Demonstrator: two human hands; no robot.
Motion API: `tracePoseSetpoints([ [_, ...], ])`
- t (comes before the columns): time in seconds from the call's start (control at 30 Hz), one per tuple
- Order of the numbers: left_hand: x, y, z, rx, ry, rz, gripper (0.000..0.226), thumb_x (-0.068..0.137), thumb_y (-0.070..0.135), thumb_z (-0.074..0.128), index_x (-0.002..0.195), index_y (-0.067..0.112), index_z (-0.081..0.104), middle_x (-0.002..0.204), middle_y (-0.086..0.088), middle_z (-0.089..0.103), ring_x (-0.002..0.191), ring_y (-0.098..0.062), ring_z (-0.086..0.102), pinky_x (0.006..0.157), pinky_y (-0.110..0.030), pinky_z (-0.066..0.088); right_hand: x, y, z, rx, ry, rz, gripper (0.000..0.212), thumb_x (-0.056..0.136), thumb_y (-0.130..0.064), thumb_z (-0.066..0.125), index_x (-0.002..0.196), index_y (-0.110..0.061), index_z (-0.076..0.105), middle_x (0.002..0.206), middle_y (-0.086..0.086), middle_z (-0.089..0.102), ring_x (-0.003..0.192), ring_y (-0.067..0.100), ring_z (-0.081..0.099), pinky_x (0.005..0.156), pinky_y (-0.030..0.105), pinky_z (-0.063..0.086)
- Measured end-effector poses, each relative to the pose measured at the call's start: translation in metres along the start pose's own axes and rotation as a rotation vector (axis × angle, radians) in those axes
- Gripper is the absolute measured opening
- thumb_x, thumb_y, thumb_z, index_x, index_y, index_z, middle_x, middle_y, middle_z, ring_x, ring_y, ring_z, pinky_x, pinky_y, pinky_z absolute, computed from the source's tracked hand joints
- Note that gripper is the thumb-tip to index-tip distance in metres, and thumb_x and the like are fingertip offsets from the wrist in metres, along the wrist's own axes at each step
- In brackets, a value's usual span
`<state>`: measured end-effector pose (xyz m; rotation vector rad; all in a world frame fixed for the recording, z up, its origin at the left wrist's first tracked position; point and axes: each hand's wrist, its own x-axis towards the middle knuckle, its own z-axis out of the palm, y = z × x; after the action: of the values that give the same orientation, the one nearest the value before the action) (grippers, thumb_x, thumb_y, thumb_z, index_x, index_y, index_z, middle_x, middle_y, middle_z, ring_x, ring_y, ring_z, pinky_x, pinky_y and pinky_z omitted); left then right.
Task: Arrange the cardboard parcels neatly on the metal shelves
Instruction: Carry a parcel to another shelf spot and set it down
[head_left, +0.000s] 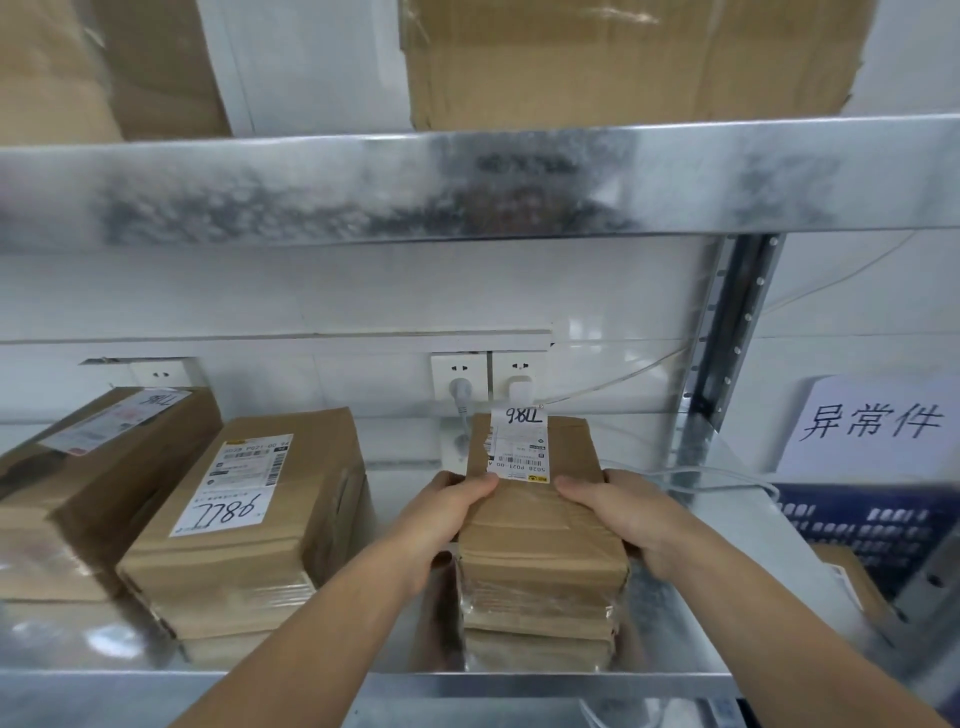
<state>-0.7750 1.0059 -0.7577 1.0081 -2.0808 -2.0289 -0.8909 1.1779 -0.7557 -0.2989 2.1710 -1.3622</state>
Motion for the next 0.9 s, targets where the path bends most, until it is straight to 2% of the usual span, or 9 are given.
tracePoseSetpoints([
  [0.1, -0.005, -0.004, -0.001, -0.151, 0.016, -0.062, 0.052, 0.080, 0.066, 0.068, 0.114, 0.028, 0.071, 0.115, -0.002, 0.075, 0.115, -0.026, 0.066, 0.113, -0.050, 0.041, -0.003, 0.003, -0.003, 0.097, -0.023, 0.018, 0.045, 0.083, -0.042, 0.082, 0.115, -0.012, 0.071, 0.099, 0.003, 0.080, 0.095, 0.023, 0.076, 0.098, 0.044, 0.057],
  [0.2, -0.007, -0.006, -0.003, -0.327, 0.035, -0.082, 0.038, 0.096, 0.051, 0.059, 0.114, 0.021, 0.074, 0.112, -0.008, 0.075, 0.106, -0.029, 0.068, 0.092, -0.044, 0.052, -0.002, 0.008, -0.006, 0.201, -0.058, 0.009, 0.057, 0.075, -0.043, 0.086, 0.119, -0.012, 0.068, 0.103, 0.006, 0.080, 0.098, 0.027, 0.076, 0.100, 0.049, 0.056],
  [0.27, -0.009, -0.006, -0.003, -0.388, 0.058, -0.085, 0.033, 0.101, 0.043, 0.057, 0.116, 0.016, 0.069, 0.117, -0.009, 0.071, 0.108, -0.030, 0.066, 0.077, -0.039, 0.051, -0.005, 0.009, -0.007, 0.287, -0.068, -0.005, 0.046, 0.086, -0.034, 0.081, 0.122, -0.010, 0.066, 0.105, 0.008, 0.079, 0.099, 0.028, 0.076, 0.098, 0.048, 0.057],
  [0.37, -0.009, -0.006, -0.005, -0.418, 0.117, -0.103, 0.025, 0.104, 0.030, 0.054, 0.113, 0.009, 0.064, 0.116, -0.014, 0.066, 0.106, -0.033, 0.065, 0.071, -0.038, 0.051, -0.006, 0.009, -0.009, 0.443, -0.072, -0.006, 0.030, 0.096, -0.022, 0.071, 0.121, -0.008, 0.064, 0.105, 0.012, 0.079, 0.097, 0.029, 0.075, 0.083, 0.041, 0.060],
  [0.43, -0.009, -0.005, -0.007, -0.410, 0.088, -0.134, 0.031, 0.105, 0.030, 0.053, 0.107, 0.004, 0.069, 0.100, -0.016, 0.072, 0.088, -0.034, 0.069, 0.072, -0.040, 0.056, -0.010, 0.007, -0.010, 0.528, -0.091, -0.015, 0.024, 0.099, -0.020, 0.066, 0.120, -0.009, 0.063, 0.105, 0.012, 0.079, 0.093, 0.027, 0.075, 0.075, 0.037, 0.060],
  [0.57, -0.008, -0.005, -0.006, -0.424, -0.014, -0.140, 0.041, 0.106, 0.035, 0.048, 0.115, 0.005, 0.075, 0.110, -0.018, 0.076, 0.097, -0.035, 0.074, 0.086, -0.043, 0.058, -0.014, 0.005, -0.008, 0.577, -0.096, -0.037, 0.025, 0.101, -0.021, 0.063, 0.124, -0.012, 0.061, 0.107, 0.010, 0.079, 0.093, 0.025, 0.076, 0.074, 0.036, 0.059],
  [0.77, -0.010, 0.003, -0.011, -0.304, 0.013, -0.051, 0.031, 0.107, 0.030, 0.048, 0.109, 0.010, 0.072, 0.087, -0.009, 0.077, 0.073, -0.025, 0.071, 0.069, -0.033, 0.055, -0.016, 0.002, -0.008, 0.604, -0.094, -0.077, 0.034, 0.100, -0.019, 0.064, 0.133, -0.014, 0.059, 0.112, 0.009, 0.078, 0.100, 0.027, 0.075, 0.079, 0.038, 0.059],
  [0.83, -0.009, 0.003, -0.011, -0.197, 0.048, 0.029, 0.022, 0.105, 0.025, 0.050, 0.117, 0.020, 0.068, 0.089, -0.003, 0.075, 0.080, -0.022, 0.068, 0.073, -0.031, 0.052, -0.017, 0.001, -0.009, 0.599, -0.092, -0.103, 0.040, 0.098, -0.017, 0.066, 0.137, -0.019, 0.057, 0.113, 0.008, 0.078, 0.101, 0.027, 0.076, 0.080, 0.038, 0.060],
  [0.9, -0.009, 0.003, -0.011, -0.135, 0.094, 0.107, 0.024, 0.104, 0.021, 0.050, 0.121, 0.028, 0.067, 0.104, -0.003, 0.076, 0.097, -0.024, 0.069, 0.083, -0.035, 0.052, -0.018, -0.001, -0.009, 0.589, -0.089, -0.139, 0.046, 0.097, -0.016, 0.068, 0.140, -0.024, 0.056, 0.115, 0.006, 0.077, 0.103, 0.027, 0.075, 0.082, 0.040, 0.060],
])
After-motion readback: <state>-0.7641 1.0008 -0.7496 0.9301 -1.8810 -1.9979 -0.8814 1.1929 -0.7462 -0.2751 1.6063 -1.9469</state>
